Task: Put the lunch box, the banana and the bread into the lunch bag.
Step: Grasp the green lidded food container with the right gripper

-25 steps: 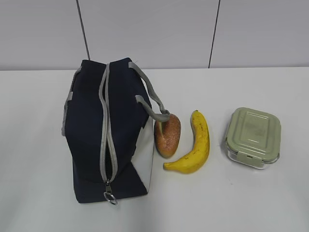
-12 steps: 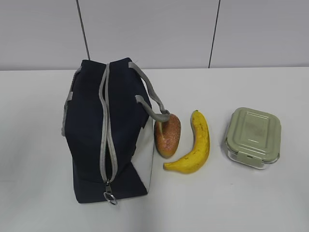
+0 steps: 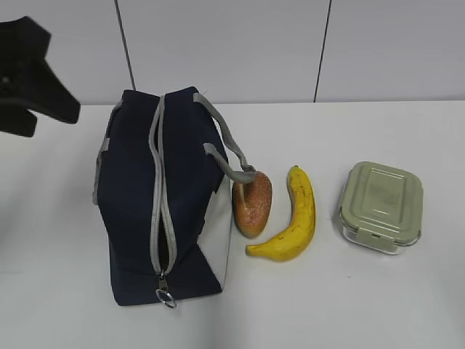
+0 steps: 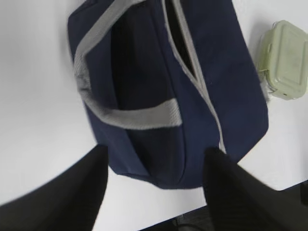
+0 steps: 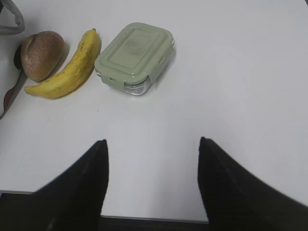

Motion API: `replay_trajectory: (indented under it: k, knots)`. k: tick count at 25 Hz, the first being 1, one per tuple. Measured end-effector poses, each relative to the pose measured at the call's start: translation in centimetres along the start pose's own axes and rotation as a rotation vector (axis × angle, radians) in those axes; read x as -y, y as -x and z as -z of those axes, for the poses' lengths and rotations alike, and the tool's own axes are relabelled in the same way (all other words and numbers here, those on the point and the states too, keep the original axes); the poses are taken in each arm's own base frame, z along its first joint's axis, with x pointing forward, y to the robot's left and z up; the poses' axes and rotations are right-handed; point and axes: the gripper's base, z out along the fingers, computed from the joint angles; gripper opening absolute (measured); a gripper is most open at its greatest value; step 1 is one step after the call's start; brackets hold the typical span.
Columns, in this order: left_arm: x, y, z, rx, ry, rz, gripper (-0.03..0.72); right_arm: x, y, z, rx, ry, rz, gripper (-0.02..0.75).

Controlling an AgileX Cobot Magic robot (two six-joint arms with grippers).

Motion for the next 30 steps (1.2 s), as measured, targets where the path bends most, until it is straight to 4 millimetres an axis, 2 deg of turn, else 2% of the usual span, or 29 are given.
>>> replay_trajectory:
  k: [5, 8, 14, 19, 21, 22, 26, 28, 30]
  knots:
    - [0.3, 3.1, -2.9, -0.039, -0.011, 0.02, 0.435, 0.0, 0.0, 0.0, 0.0, 0.0, 0.0, 0.438]
    - [0.2, 4.3, -4.7, -0.066, -0.008, 0.029, 0.435, 0.0, 0.0, 0.0, 0.0, 0.0, 0.0, 0.438]
    - [-0.2, 5.1, -8.1, -0.132, -0.015, 0.065, 0.435, 0.0, 0.0, 0.0, 0.0, 0.0, 0.0, 0.438]
    - [-0.5, 5.2, -9.4, -0.163, -0.008, 0.076, 0.421, 0.0, 0.0, 0.0, 0.0, 0.0, 0.0, 0.437]
    - [-0.5, 5.1, -9.4, -0.166, -0.009, 0.077, 0.372, 0.0, 0.0, 0.0, 0.0, 0.0, 0.0, 0.438]
    - [-0.5, 5.1, -9.4, -0.167, -0.009, 0.077, 0.321, 0.0, 0.0, 0.0, 0.0, 0.0, 0.0, 0.438]
    - [-0.7, 5.1, -9.4, -0.173, 0.01, 0.062, 0.067, 0.0, 0.0, 0.0, 0.0, 0.0, 0.0, 0.438]
    - [-0.8, 5.0, -9.4, -0.175, 0.018, 0.056, 0.008, 0.0, 0.0, 0.0, 0.0, 0.0, 0.0, 0.438]
    - [-0.8, 5.0, -9.4, -0.175, 0.018, 0.054, -0.001, 0.0, 0.0, 0.0, 0.0, 0.0, 0.0, 0.438]
